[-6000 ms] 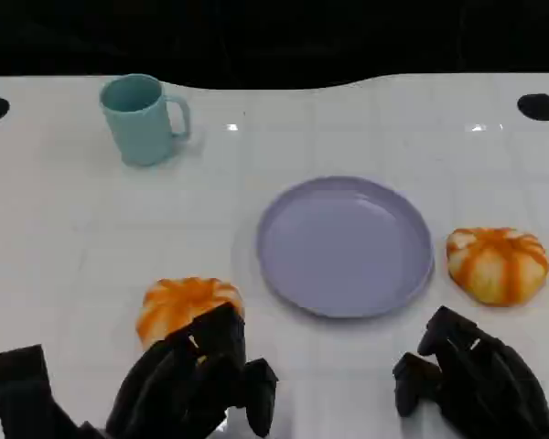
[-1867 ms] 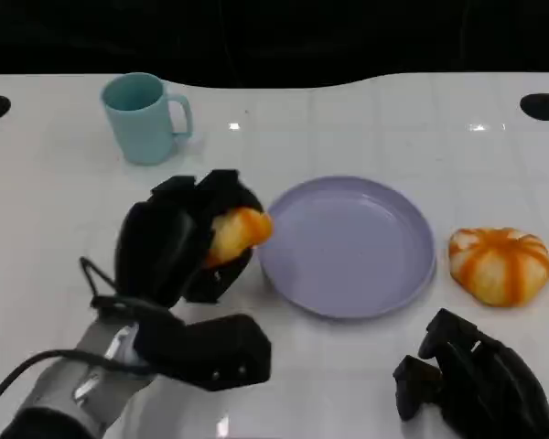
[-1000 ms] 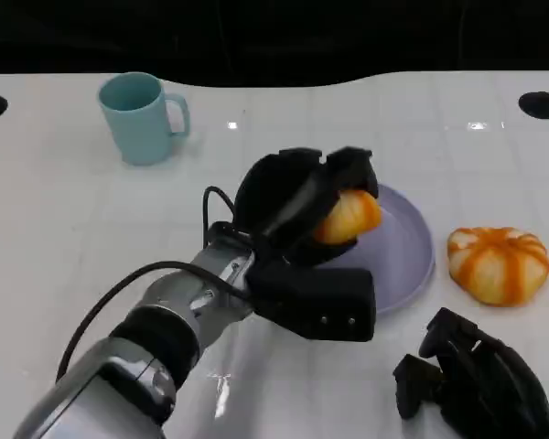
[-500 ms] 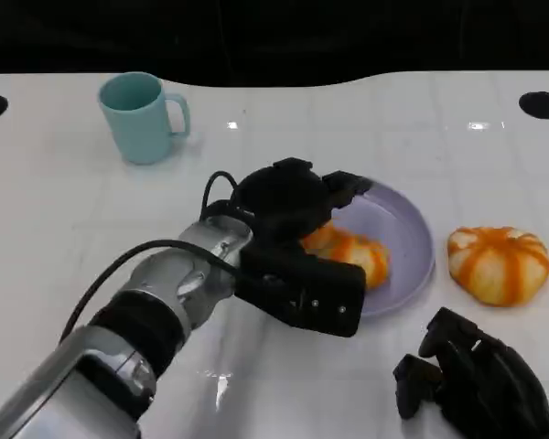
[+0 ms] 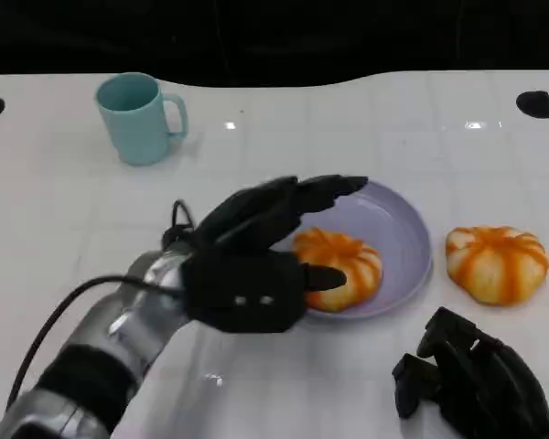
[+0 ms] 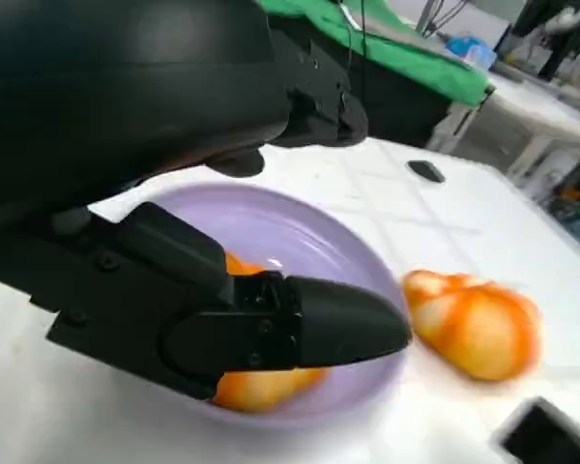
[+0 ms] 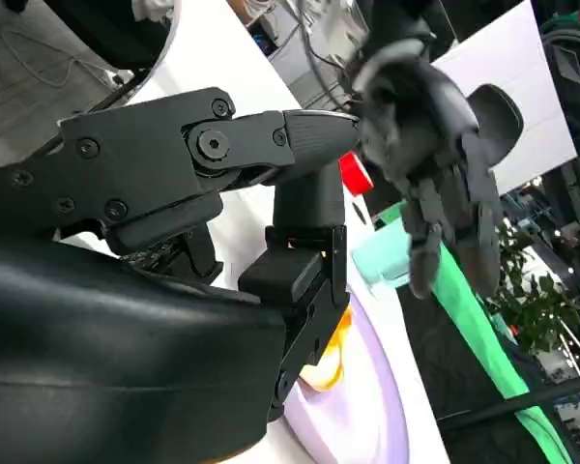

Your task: Grasp the bread from the table and place it into the plate.

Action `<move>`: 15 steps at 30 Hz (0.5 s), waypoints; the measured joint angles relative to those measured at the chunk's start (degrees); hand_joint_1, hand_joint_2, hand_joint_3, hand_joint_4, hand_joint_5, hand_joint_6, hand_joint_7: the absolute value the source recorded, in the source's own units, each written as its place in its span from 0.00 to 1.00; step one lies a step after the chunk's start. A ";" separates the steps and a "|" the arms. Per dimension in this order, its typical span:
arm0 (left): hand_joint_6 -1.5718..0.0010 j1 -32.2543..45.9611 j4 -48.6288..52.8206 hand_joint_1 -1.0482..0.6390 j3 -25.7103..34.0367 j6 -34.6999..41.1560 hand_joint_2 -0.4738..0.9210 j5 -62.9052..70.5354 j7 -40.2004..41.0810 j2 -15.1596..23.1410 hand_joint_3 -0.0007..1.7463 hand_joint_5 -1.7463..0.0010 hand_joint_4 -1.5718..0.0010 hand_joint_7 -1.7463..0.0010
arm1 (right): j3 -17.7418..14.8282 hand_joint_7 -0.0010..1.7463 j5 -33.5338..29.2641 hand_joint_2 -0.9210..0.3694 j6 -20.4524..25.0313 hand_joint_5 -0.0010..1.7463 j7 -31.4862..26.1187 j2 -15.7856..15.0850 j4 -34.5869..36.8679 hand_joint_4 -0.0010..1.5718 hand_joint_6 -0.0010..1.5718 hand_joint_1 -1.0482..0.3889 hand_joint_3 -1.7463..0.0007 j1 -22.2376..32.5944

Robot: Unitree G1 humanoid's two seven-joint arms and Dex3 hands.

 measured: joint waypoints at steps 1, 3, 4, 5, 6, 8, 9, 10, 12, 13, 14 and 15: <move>0.67 1.90 -0.70 0.25 1.70 -1.17 1.00 -4.13 -2.07 -0.38 0.11 0.49 0.76 0.87 | 0.02 0.80 -0.01 0.00 -0.03 0.95 0.01 0.01 0.01 0.50 0.44 0.34 0.86 0.00; 0.63 5.54 -2.02 0.24 4.77 -2.57 1.00 -11.57 -5.77 -1.62 0.12 0.44 0.72 0.85 | 0.02 0.80 0.00 0.00 -0.04 0.95 0.03 0.02 0.04 0.50 0.44 0.34 0.86 0.01; 0.61 7.18 -2.50 0.24 5.94 -2.69 1.00 -14.62 -7.46 -2.29 0.13 0.40 0.70 0.84 | 0.02 0.80 0.02 0.00 -0.04 0.95 0.03 0.03 0.04 0.50 0.44 0.34 0.86 0.01; 0.60 8.67 -3.24 0.24 6.81 -2.72 1.00 -17.07 -9.11 -2.75 0.14 0.38 0.69 0.82 | 0.02 0.80 0.03 0.00 -0.02 0.95 0.05 0.07 0.03 0.50 0.44 0.34 0.86 0.02; 0.60 9.93 -3.98 0.24 7.47 -2.68 1.00 -19.00 -10.84 -3.07 0.15 0.35 0.69 0.78 | 0.02 0.80 0.04 0.00 -0.02 0.94 0.05 0.10 0.03 0.50 0.44 0.34 0.86 0.02; 0.63 12.32 -5.66 0.20 8.72 -2.46 1.00 -23.98 -15.39 -3.59 0.16 0.28 0.65 0.57 | 0.00 0.80 0.09 0.00 0.06 0.94 0.04 0.13 -0.06 0.50 0.44 0.35 0.86 0.09; 0.64 13.50 -6.74 0.20 9.38 -2.23 1.00 -26.09 -17.42 -3.80 0.17 0.27 0.64 0.51 | 0.01 0.80 0.13 0.00 0.14 0.94 0.03 0.14 -0.13 0.50 0.44 0.35 0.86 0.14; 0.63 14.64 -7.92 0.19 9.97 -1.99 1.00 -27.61 -18.77 -3.91 0.16 0.21 0.62 0.43 | 0.03 0.80 0.13 0.00 0.23 0.94 0.02 0.16 -0.21 0.50 0.44 0.35 0.86 0.17; 0.62 17.27 -10.90 0.17 11.04 0.20 1.00 -30.77 -20.93 -4.01 0.15 0.14 0.60 0.32 | 0.06 0.80 0.13 0.00 0.53 0.94 -0.02 0.17 -0.55 0.50 0.44 0.35 0.86 0.30; 0.61 18.67 -12.47 0.17 11.56 2.02 1.00 -32.20 -21.77 -4.11 0.16 0.09 0.60 0.27 | 0.05 0.80 0.13 0.00 0.69 0.94 -0.03 0.17 -0.73 0.50 0.44 0.35 0.86 0.39; 0.61 20.29 -14.50 0.17 12.05 4.26 1.00 -33.90 -22.45 -4.15 0.16 0.04 0.60 0.22 | 0.07 0.80 0.13 0.00 0.87 0.94 -0.02 0.19 -0.90 0.50 0.44 0.35 0.86 0.46; 0.61 21.93 -16.56 0.17 12.46 6.52 1.00 -35.59 -23.08 -4.20 0.16 0.02 0.60 0.20 | 0.07 0.80 0.13 0.00 0.96 0.94 -0.02 0.21 -1.00 0.50 0.44 0.35 0.86 0.52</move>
